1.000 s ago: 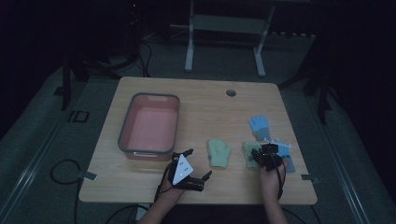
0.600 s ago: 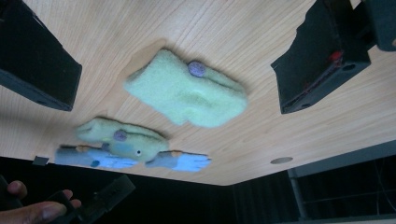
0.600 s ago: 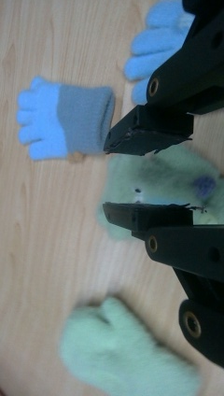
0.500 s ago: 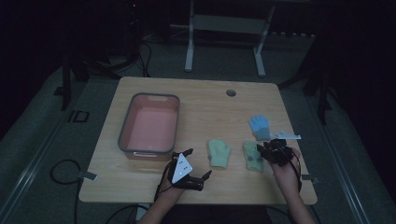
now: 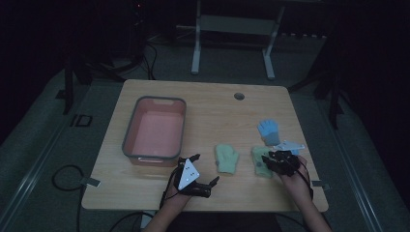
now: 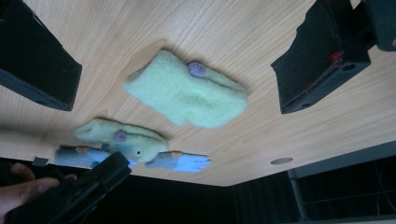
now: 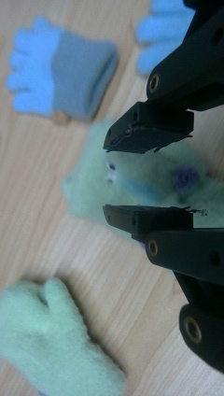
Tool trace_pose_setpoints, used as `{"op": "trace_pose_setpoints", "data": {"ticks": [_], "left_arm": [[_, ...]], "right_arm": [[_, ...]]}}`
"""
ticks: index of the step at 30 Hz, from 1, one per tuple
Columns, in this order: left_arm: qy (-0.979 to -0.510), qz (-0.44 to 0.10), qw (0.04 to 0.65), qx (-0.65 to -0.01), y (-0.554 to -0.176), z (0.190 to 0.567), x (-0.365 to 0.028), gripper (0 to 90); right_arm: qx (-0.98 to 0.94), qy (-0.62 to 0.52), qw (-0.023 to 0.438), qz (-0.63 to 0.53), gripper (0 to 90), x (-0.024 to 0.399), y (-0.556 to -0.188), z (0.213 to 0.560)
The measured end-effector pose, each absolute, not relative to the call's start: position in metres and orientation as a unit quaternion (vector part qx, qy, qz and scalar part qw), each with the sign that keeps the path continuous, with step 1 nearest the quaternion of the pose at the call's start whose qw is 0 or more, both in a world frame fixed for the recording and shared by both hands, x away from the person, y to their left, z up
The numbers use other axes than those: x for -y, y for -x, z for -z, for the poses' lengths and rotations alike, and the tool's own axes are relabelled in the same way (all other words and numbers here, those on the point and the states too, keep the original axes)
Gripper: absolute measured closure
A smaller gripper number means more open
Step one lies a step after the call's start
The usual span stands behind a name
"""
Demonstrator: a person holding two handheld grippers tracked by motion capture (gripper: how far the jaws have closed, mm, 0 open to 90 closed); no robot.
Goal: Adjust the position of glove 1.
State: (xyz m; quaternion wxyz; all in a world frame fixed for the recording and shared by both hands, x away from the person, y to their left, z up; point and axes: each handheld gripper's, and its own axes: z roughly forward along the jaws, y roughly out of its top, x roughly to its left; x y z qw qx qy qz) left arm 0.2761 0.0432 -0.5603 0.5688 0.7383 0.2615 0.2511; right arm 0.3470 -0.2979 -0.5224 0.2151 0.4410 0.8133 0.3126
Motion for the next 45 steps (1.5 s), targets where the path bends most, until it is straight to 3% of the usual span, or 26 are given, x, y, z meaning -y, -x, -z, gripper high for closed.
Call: {"op": "trace_pose_setpoints", "data": {"ticks": [7,15,21,37,45], "left_arm": [[-0.738,-0.251,0.569,-0.262,-0.276,0.560,-0.043,0.4],[-0.737,-0.252,0.569,-0.263,-0.276,0.560,-0.043,0.3],[-0.736,-0.251,0.571,-0.263,-0.276,0.560,-0.044,0.3],[-0.735,-0.249,0.572,-0.266,-0.277,0.560,-0.044,0.3],[-0.734,-0.246,0.573,-0.268,-0.277,0.560,-0.045,0.3]], "right_arm": [[-0.811,-0.459,0.204,-0.301,61.0,0.297,-0.350,0.538],[-0.809,-0.463,0.217,-0.290,80.3,0.290,-0.346,0.542],[-0.796,-0.489,0.218,-0.283,83.6,0.286,-0.346,0.538],[-0.769,-0.494,0.245,-0.323,83.9,0.262,-0.339,0.475],[-0.765,-0.474,0.247,-0.360,83.9,0.227,-0.338,0.443]]}}
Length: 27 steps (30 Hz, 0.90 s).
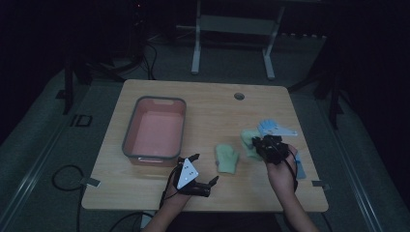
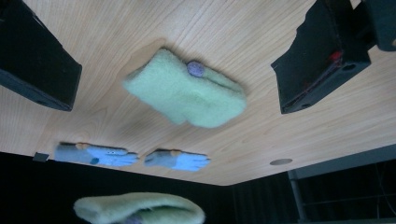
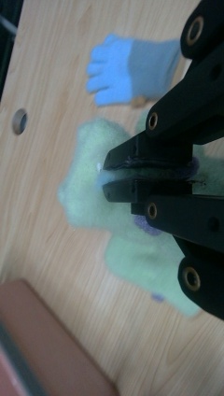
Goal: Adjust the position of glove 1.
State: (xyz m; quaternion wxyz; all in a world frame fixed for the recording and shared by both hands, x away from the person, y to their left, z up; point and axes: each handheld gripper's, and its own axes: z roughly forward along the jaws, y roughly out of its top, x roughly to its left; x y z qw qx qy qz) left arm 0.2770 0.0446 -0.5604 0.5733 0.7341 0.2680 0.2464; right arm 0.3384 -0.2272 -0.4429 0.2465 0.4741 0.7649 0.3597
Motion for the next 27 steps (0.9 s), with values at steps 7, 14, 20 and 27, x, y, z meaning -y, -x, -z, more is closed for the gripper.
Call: {"op": "trace_pose_setpoints", "data": {"ticks": [7,14,20,27], "left_arm": [[-0.737,-0.251,0.568,-0.267,-0.276,0.560,-0.043,0.4],[-0.736,-0.250,0.569,-0.266,-0.277,0.560,-0.044,0.4],[-0.736,-0.250,0.569,-0.269,-0.277,0.560,-0.044,0.4],[-0.736,-0.249,0.568,-0.272,-0.277,0.560,-0.043,0.4]], "right_arm": [[-0.772,-0.461,0.229,-0.372,83.9,0.195,-0.337,0.443],[-0.788,-0.450,0.217,-0.360,83.9,0.167,-0.336,0.459],[-0.794,-0.457,0.211,-0.341,83.9,0.158,-0.339,0.478],[-0.795,-0.468,0.206,-0.327,83.9,0.160,-0.339,0.496]]}}
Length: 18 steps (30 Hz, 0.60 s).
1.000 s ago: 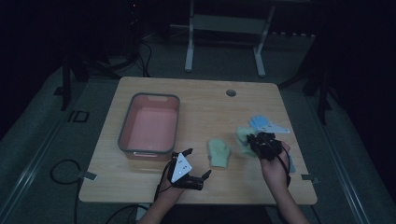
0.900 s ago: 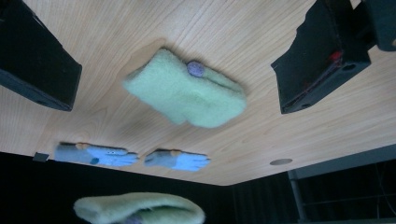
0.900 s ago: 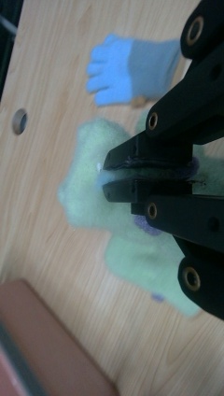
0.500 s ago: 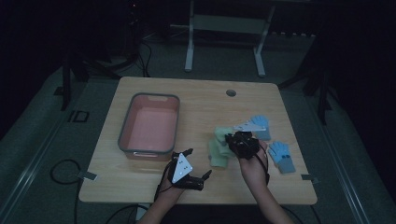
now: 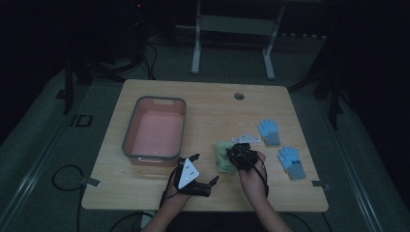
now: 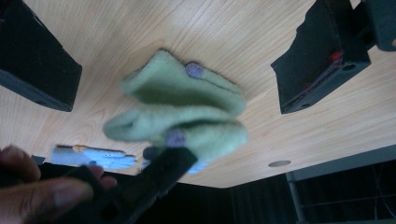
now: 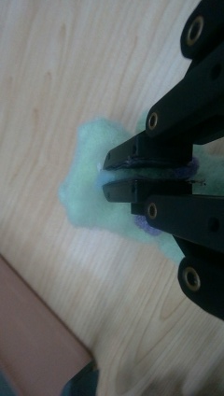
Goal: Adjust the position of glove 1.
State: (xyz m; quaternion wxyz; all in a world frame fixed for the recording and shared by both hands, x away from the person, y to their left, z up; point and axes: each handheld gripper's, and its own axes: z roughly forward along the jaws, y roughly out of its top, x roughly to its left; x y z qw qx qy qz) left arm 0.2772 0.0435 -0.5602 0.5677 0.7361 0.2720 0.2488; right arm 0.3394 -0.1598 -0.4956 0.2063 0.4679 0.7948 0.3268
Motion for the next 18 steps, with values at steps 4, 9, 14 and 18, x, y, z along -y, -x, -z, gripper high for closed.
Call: {"op": "trace_pose_setpoints", "data": {"ticks": [4,9,14,18], "left_arm": [[-0.739,-0.251,0.562,-0.273,-0.277,0.560,-0.042,0.4],[-0.742,-0.249,0.559,-0.273,-0.278,0.560,-0.041,0.4],[-0.743,-0.248,0.556,-0.276,-0.279,0.560,-0.041,0.4],[-0.758,-0.228,0.542,-0.282,-0.281,0.559,-0.040,0.4]], "right_arm": [[-0.798,-0.470,0.202,-0.317,83.7,0.158,-0.341,0.506],[-0.799,-0.475,0.195,-0.312,82.9,0.155,-0.344,0.517],[-0.803,-0.472,0.193,-0.310,81.8,0.155,-0.346,0.524],[-0.800,-0.469,0.184,-0.325,76.1,0.160,-0.345,0.518]]}}
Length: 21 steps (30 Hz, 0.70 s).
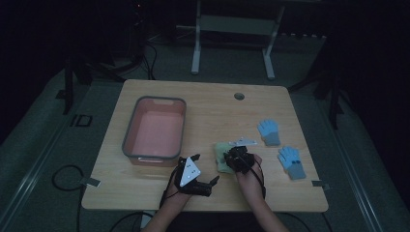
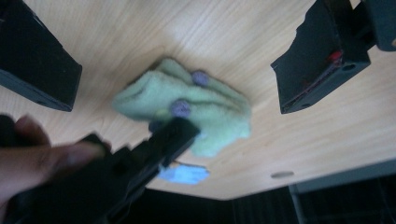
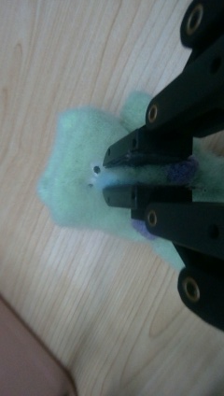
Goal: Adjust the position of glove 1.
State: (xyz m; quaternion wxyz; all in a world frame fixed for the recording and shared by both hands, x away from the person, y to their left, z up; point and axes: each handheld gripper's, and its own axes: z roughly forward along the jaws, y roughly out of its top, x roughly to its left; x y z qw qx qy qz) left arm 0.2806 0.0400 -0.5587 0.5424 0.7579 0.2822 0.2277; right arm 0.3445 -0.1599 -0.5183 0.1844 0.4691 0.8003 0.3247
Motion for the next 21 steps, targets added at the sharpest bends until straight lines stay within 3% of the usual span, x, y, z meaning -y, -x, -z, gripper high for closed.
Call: {"op": "trace_pose_setpoints", "data": {"ticks": [7,12,21], "left_arm": [[-0.784,-0.183,0.526,-0.273,-0.283,0.546,-0.033,0.4],[-0.805,-0.168,0.516,-0.239,-0.287,0.539,-0.028,0.4],[-0.860,-0.169,0.461,-0.140,-0.304,0.531,0.000,22.2]], "right_arm": [[-0.806,-0.438,0.196,-0.347,65.2,0.187,-0.347,0.498],[-0.814,-0.419,0.194,-0.352,62.8,0.214,-0.361,0.487],[-0.832,-0.379,0.158,-0.374,54.9,0.222,-0.388,0.475]]}}
